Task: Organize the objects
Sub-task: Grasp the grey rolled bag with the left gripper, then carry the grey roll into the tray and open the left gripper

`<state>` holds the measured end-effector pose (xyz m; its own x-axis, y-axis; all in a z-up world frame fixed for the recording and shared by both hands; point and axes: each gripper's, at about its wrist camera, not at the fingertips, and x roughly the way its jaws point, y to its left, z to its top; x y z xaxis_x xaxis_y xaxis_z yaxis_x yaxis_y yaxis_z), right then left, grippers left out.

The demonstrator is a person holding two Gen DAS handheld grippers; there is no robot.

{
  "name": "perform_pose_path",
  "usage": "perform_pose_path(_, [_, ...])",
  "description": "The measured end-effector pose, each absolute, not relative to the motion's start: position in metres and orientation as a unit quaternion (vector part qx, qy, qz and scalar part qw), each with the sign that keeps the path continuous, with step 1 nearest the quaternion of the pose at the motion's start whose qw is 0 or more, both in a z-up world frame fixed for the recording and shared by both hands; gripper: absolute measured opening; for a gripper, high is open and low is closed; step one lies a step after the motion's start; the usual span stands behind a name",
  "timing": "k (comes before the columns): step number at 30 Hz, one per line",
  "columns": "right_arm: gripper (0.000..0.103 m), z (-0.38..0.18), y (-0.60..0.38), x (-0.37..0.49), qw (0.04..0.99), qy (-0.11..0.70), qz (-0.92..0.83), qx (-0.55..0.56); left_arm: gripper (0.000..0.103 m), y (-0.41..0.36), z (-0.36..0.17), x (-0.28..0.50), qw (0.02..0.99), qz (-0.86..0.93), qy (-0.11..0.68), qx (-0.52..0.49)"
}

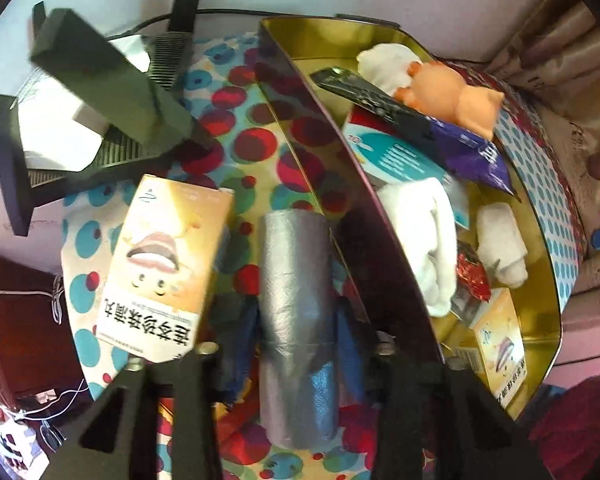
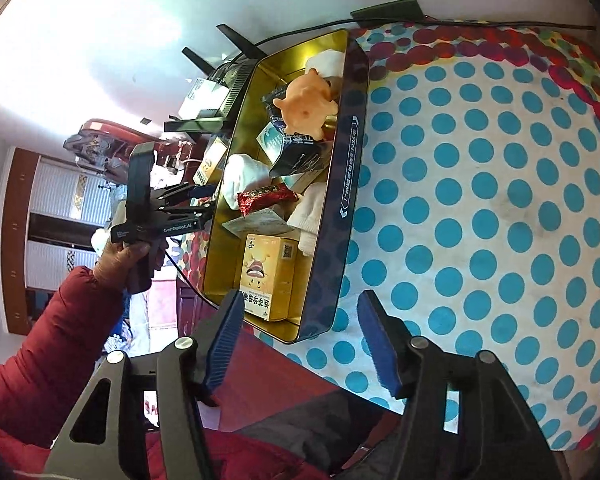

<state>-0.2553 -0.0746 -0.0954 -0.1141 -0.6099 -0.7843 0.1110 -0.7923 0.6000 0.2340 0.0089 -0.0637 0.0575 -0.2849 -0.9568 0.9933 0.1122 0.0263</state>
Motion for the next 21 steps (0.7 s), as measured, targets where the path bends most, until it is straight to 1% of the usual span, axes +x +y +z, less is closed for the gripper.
perform_pose_path(2, [0.064, -0.097, -0.074, -0.255, 0.244, -0.206, -0.718, 0.619, 0.036, 0.01, -0.063, 0.233, 0.605, -0.531, 0.437, 0.403])
perform_pose_path(6, [0.064, -0.1, -0.073, -0.255, 0.241, -0.22, -0.714, 0.62, 0.036, 0.009, -0.063, 0.236, 0.601, -0.534, 0.441, 0.4])
perform_pose_path(11, [0.064, -0.097, -0.077, -0.255, 0.244, -0.219, -0.717, 0.615, 0.036, 0.014, -0.064, 0.233, 0.603, -0.536, 0.429, 0.407])
perform_pose_path(16, [0.065, -0.095, -0.078, -0.256, 0.242, -0.22, -0.72, 0.611, 0.035, 0.024, -0.05, 0.238, 0.624, -0.538, 0.436, 0.361])
perform_pose_path(21, [0.065, -0.095, -0.077, -0.256, 0.241, -0.224, -0.722, 0.609, 0.035, 0.05, -0.02, 0.24, 0.644, -0.533, 0.448, 0.316])
